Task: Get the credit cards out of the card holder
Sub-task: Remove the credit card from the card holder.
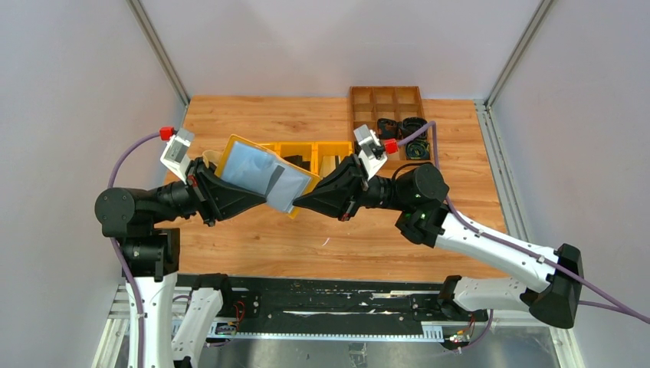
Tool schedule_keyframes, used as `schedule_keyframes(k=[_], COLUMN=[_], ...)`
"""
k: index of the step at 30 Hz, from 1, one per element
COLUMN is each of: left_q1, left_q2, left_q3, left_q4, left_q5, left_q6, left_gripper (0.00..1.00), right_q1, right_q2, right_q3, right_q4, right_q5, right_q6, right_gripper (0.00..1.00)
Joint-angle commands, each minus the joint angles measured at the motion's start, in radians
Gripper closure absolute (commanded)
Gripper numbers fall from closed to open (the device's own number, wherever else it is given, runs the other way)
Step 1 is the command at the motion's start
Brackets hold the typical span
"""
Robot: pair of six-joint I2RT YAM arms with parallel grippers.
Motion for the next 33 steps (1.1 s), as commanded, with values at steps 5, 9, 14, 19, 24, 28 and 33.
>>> schedule_keyframes(k=[5, 9, 14, 19, 24, 28, 33], left_q1=[-0.01, -0.011, -0.01, -0.01, -0.011, -0.01, -0.011], left_q2=[-0.004, -0.005, -0.003, -0.018, -0.085, -0.127, -0.17], left_q3=[0.026, 0.022, 0.013, 0.099, 0.084, 0.01, -0.032], left_q4=[0.019, 0.019, 0.005, -0.34, -0.407, -0.365, -0.447], left_q5=[-0.025, -0.029, -0.038, -0.207, -0.393, -0.406, -0.459], left_q6=[-0.027, -0.022, 0.023, 0.474, 0.722, 0.767, 0.959], left_gripper=[1.0, 1.0, 0.96, 0.44, 0.17, 0.07, 0.08], right_q1=[-0.002, -0.002, -0.002, 0.003, 0.061, 0.122, 0.187], right_q2=[0.021, 0.025, 0.026, 0.009, 0.0, 0.046, 0.098], right_q3=[-0.012, -0.01, -0.003, 0.059, 0.153, 0.252, 0.337], right_q4=[0.14, 0.14, 0.117, -0.109, -0.413, -0.595, -0.705], right_q5=[-0.104, -0.089, -0.089, 0.002, 0.224, 0.378, 0.478], right_q6=[0.059, 0.065, 0.064, -0.011, -0.169, -0.246, -0.298], right_gripper=[1.0, 1.0, 1.0, 1.0, 1.0, 1.0, 1.0])
